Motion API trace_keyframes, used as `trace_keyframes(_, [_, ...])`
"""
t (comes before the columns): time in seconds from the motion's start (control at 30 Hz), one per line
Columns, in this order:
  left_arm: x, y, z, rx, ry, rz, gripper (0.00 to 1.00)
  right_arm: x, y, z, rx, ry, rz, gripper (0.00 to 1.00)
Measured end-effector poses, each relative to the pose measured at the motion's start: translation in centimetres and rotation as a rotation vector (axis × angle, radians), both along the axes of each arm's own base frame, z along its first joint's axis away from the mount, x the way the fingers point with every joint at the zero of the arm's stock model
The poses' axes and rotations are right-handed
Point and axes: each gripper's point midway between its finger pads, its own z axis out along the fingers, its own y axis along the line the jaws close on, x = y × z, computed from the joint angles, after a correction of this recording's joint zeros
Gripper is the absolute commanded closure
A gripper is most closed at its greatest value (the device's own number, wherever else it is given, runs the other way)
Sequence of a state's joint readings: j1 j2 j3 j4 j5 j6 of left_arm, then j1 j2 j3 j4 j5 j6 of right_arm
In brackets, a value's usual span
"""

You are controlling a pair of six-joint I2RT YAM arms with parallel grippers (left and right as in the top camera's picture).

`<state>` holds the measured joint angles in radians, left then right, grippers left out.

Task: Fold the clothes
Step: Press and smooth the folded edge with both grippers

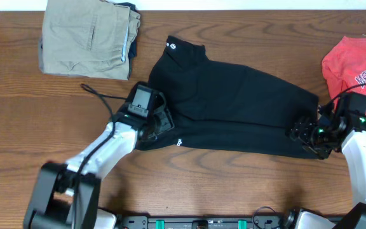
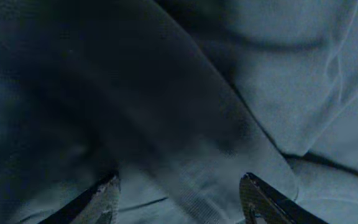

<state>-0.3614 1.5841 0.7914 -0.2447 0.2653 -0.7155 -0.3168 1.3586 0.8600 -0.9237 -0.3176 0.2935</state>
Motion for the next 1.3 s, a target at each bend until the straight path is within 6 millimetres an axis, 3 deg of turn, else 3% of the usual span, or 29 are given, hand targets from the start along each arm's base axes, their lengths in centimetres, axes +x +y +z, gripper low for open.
trace_keyframes(0.23, [0.0,-1.5,-0.5,-0.081,0.031,-0.015,0.43,0.4,0.7,0.1,-0.005,-0.016,0.035,0.28])
trace_keyframes(0.67, [0.3,-1.9,-0.2,-0.108,0.019,-0.014,0.5,0.5,0.7,0.1,-0.007,-0.02,0.038,0.28])
trace_keyframes(0.77, [0.3,-1.9,-0.2,-0.109,0.021,-0.01,0.57,0.5,0.7,0.1,-0.007,-0.02,0.038,0.28])
trace_keyframes(0.93, [0.6,-1.9,-0.1,-0.107,0.01,-0.002,0.86,0.5,0.7,0.1,-0.007,-0.02,0.038,0.27])
trace_keyframes(1.3, [2.8,-2.7,1.3,-0.144,-0.099,-0.008,0.93,0.5,0.7,0.1,-0.008,-0.021,0.04,0.27])
